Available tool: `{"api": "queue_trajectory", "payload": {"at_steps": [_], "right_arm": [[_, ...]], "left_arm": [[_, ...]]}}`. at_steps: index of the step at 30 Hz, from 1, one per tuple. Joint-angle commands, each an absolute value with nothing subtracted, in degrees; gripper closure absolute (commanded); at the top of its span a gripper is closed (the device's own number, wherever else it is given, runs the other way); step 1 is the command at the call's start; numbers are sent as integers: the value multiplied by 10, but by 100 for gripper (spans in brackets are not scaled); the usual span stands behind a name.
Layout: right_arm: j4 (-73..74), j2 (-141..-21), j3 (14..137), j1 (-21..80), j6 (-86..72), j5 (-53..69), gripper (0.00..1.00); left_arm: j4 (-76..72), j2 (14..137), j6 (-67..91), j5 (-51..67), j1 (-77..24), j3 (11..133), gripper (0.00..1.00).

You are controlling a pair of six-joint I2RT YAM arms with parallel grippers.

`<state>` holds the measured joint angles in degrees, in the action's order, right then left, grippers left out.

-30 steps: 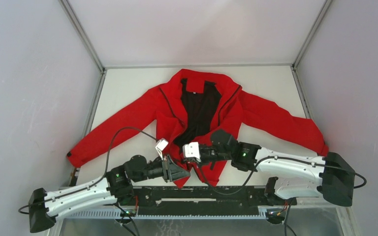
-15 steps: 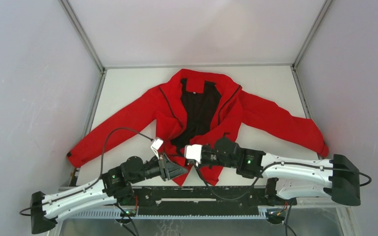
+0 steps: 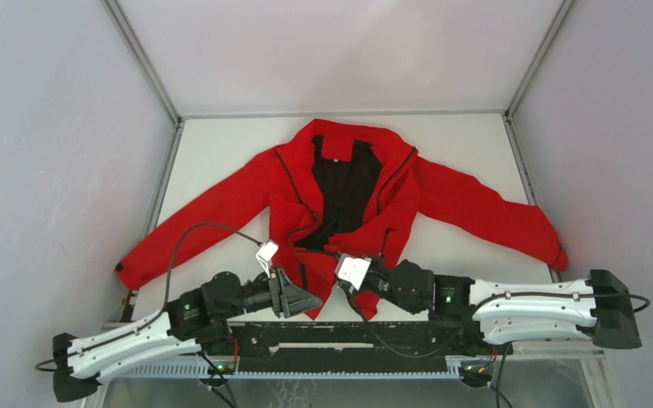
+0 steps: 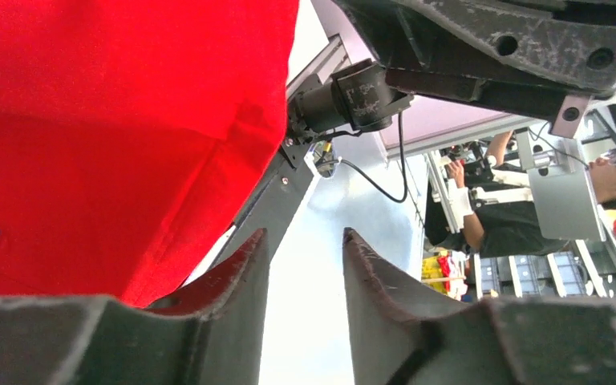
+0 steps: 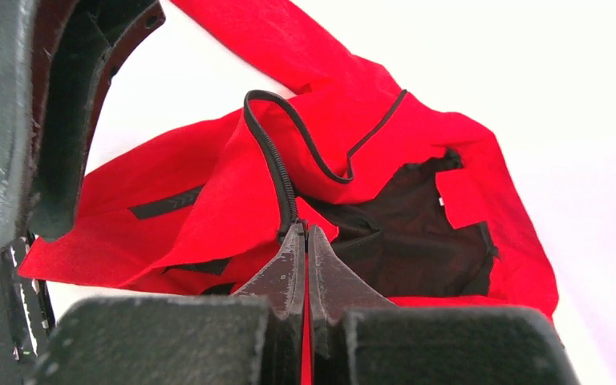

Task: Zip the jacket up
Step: Zip the zipper on the jacket.

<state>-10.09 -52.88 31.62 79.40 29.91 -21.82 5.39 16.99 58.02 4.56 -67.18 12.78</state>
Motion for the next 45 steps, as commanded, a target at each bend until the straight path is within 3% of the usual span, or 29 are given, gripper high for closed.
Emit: {"api": "queue_trajectory", "payload": {"at_steps": [1,7,12,21,32,45], "right_arm": [[-157,-528,314,813,295,-299,100],[-192,-536,318,840,306,-320,100],[-167,-542,351,858,303,-329,100],[-76,-586,444,861,243,-348,100],[-15,-633,512,834,176,-316,100],[22,-665,554,814,131,-277,100]], "left_arm": [[92,144,581,52,-675,190,51],[181,107,561,11,-675,237,27],[232,140,535,-30,-675,290,14],[286,301,471,-117,-702,391,12],[357,398,471,-326,-809,477,11],[363,519,508,-499,-865,517,11]]}}
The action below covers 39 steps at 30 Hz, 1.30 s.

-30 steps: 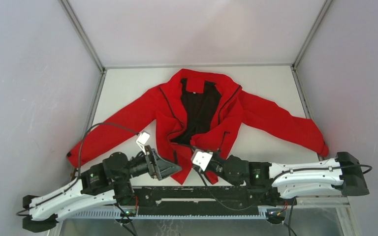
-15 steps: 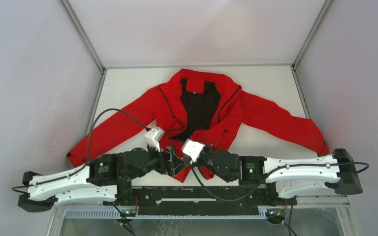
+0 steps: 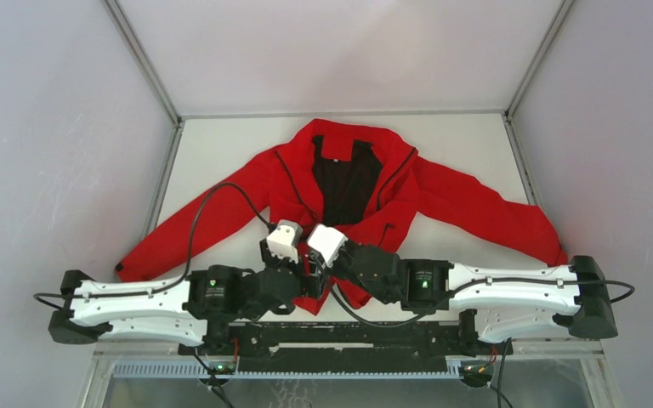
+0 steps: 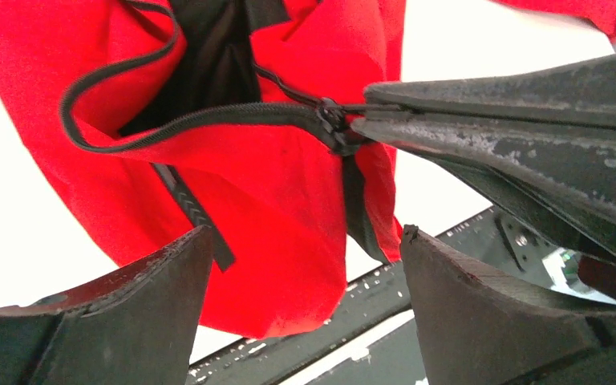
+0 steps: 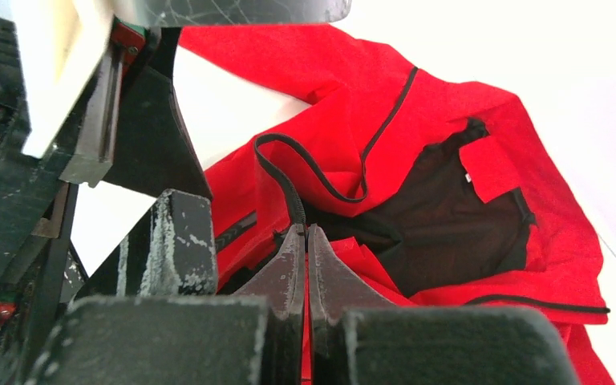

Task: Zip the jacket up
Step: Zip the zipper on the jacket.

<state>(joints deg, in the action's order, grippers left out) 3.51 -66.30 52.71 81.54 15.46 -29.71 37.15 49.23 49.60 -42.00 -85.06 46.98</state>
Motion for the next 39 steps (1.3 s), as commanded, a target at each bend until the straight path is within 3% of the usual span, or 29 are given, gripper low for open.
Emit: {"api": "queue_trajectory", "payload": {"at_steps": [1,9,23,39], "right_arm": [[23,-666,554,814,130,-275,100],[27,-661,551,808,111,-271,100],[23,-645,540,783,87,-257,100],[9,-630,528,784,73,-260,100]], "left_arm": [[362,529,508,-507,-867,522,11],[311,557,510,-528,-886,520,12],[263,463,560,-521,-943,429,16],[213,546,573,-620,-951,432,16]]}}
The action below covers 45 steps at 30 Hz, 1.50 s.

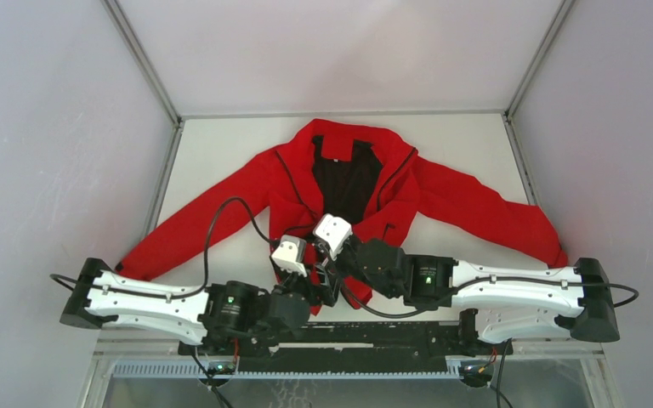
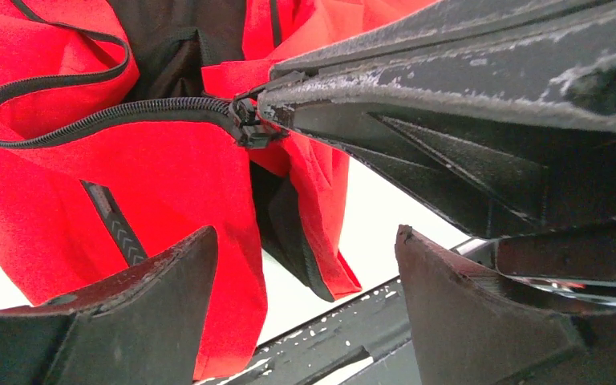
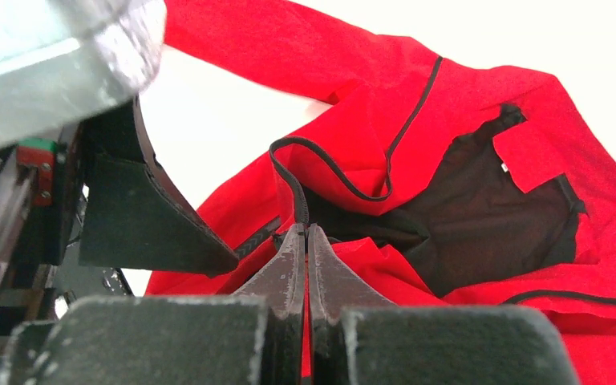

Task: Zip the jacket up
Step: Zip the zipper on the jacket.

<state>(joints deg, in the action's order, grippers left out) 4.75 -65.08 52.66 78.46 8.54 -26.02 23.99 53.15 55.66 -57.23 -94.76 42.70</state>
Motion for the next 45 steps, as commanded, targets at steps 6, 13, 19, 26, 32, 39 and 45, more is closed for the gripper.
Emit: {"api": "queue_trajectory", "payload": {"at_steps": [6,13,19,26,32,39,45], "right_arm": [[5,-627,524,791,73,-258,100],[6,-626,523,802,72,-252,100],[8,-621,523,808,66,-247,100],[8,-627,523,811,59,-240,100],[11,-629,523,804,51,-239,100],[22,-639,523,762,33,-206,100],[22,-665,513,735,-6,-162,100]], "left_arm": [[237,572,595,-658,-951,444,19],[239,579,593,-682,-951,451,38],[228,568,584,-686,-951,441,57],[220,543,575,-690,-951,424,89],[204,519,552,-676,-952,406,100],[195,483,499,-648,-984,378,100],[233,463,506,-685,-1033,376,100]]}}
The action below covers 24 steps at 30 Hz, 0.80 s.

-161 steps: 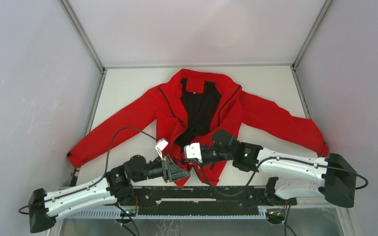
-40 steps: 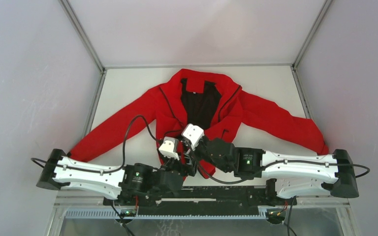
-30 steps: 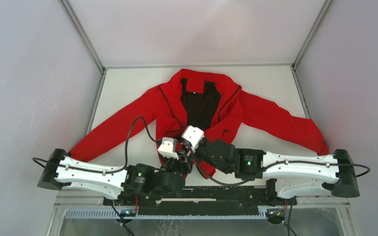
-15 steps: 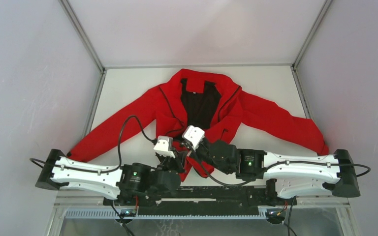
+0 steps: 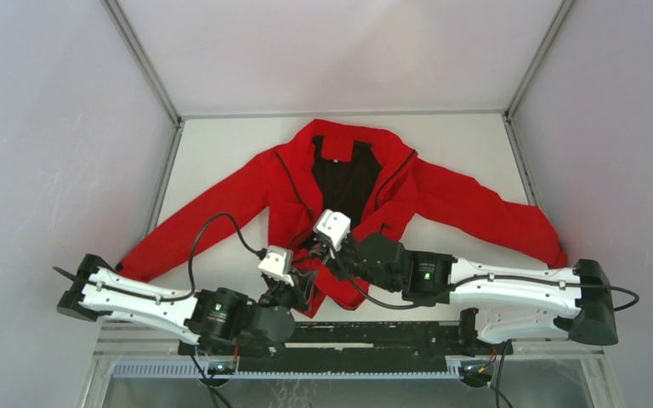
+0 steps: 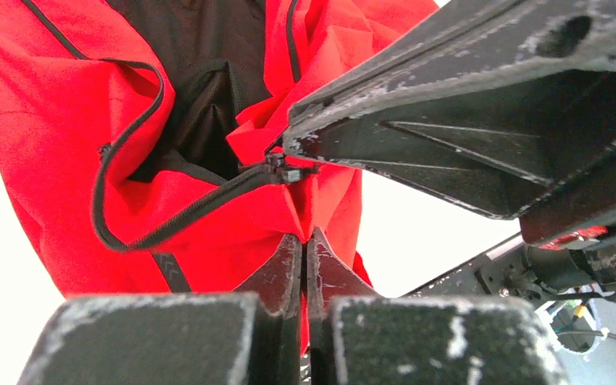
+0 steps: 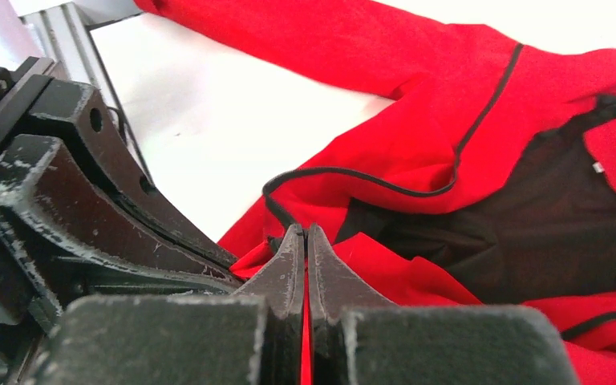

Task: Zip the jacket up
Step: Zip the zipper on the jacket.

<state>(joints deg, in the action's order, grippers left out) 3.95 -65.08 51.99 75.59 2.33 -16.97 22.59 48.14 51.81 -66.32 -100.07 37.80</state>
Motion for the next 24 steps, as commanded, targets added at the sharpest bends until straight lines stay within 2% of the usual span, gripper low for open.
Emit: {"api": "queue_trajectory", "payload": {"at_steps": [1,13,24], "right_arm": [[15,-667,507,733,-13,-153,100],[-37,-691,437,678,-80,-83,100],[-88,-698,380,627,-120,-76,100]], "left_arm": [[238,462,505,-692,-1038,376,100],[290,475,496,-764,-1100,411,100],[291,425,492,-775,-1136,388,100]]}}
